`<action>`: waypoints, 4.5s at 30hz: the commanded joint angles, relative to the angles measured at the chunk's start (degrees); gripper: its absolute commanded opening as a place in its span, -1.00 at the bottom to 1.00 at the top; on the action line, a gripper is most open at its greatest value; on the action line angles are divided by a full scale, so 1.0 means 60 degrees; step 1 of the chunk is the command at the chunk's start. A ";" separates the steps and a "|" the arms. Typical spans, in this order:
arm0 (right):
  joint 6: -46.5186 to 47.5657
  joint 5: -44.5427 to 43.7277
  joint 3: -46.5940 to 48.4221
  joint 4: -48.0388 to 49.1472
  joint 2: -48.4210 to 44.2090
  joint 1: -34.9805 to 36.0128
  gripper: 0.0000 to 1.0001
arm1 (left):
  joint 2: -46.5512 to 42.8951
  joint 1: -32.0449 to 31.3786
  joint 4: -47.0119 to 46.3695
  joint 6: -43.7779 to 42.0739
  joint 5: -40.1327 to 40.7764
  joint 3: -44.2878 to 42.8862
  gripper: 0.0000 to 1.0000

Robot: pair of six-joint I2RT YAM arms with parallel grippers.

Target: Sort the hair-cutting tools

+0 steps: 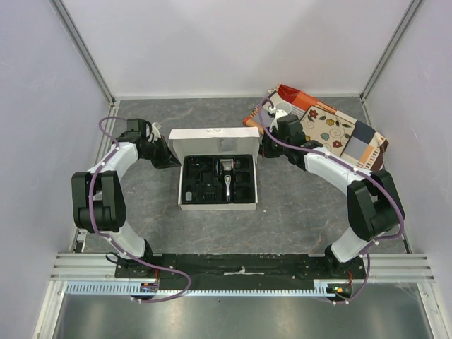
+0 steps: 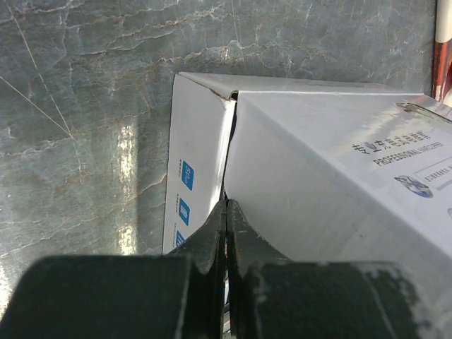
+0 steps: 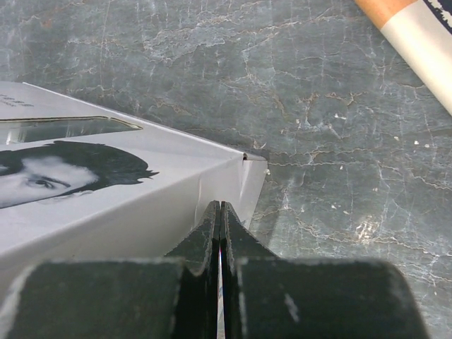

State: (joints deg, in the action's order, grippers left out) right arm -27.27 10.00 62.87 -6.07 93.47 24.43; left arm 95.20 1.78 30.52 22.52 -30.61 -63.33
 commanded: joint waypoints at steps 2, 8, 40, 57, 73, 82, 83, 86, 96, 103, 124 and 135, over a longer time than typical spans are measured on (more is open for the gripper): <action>-0.0274 0.0135 -0.0136 0.0571 -0.0037 0.0148 -1.00 | -0.0471 -0.0004 -0.0371 -0.0370 -0.0260 -0.0021 -0.95; -0.0450 0.0150 -0.0342 0.0776 -0.0007 0.0279 -1.00 | -0.0485 -0.0004 -0.0385 -0.0399 -0.0172 0.0067 -0.96; 0.1292 -0.2037 0.0828 -0.0968 -0.1811 0.0455 -1.00 | -0.3386 -0.0033 -0.0194 -0.0356 0.1679 -0.0532 -0.95; 0.1014 0.1674 -0.0382 0.0043 -0.1338 0.0953 -1.00 | -0.3532 -0.1190 -0.0812 -0.0443 -0.0922 0.0900 -0.95; 0.0268 0.0077 -0.3344 0.0542 -0.2908 0.1935 -1.00 | -0.4470 -0.1556 0.0333 -0.0619 0.1161 0.2849 -0.95; -0.0054 -0.0918 -0.4048 0.0529 -0.2688 0.2579 -1.00 | -0.3548 -0.2201 0.0127 -0.0312 0.1688 0.3582 -0.95; -0.0070 -0.1050 -0.4033 0.0455 -0.2586 0.2638 -1.00 | -0.3402 -0.2361 0.0128 -0.0312 0.1863 0.3611 -0.95; -0.0084 -0.1592 -0.3873 0.0134 -0.2367 0.2960 -1.00 | -0.2772 -0.2450 0.0347 -0.0311 0.2084 0.3466 -0.96; 0.0003 -0.2501 -0.3243 -0.0438 -0.2658 0.3458 -1.00 | -0.3882 -0.2494 0.0537 -0.0312 0.2114 0.2954 -0.96; 0.0062 -0.3730 -0.2803 -0.1667 -0.4238 0.3458 -1.00 | -0.5275 -0.2494 0.2248 -0.0486 0.3908 0.1490 -0.95; -0.0949 -0.4246 -0.2934 -0.3398 -0.2908 0.3444 -1.00 | -0.2596 -0.2509 0.4127 -0.1380 0.4737 0.0653 -0.95; -0.0730 -0.4875 -0.2468 -0.2345 -0.1578 0.3415 -1.00 | -0.1248 -0.2626 0.3366 -0.1235 0.4794 0.0477 -0.95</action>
State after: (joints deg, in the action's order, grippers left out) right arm -32.36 -16.99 44.53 -23.83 80.51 44.88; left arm 86.06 -13.43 53.36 16.60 -0.62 -58.08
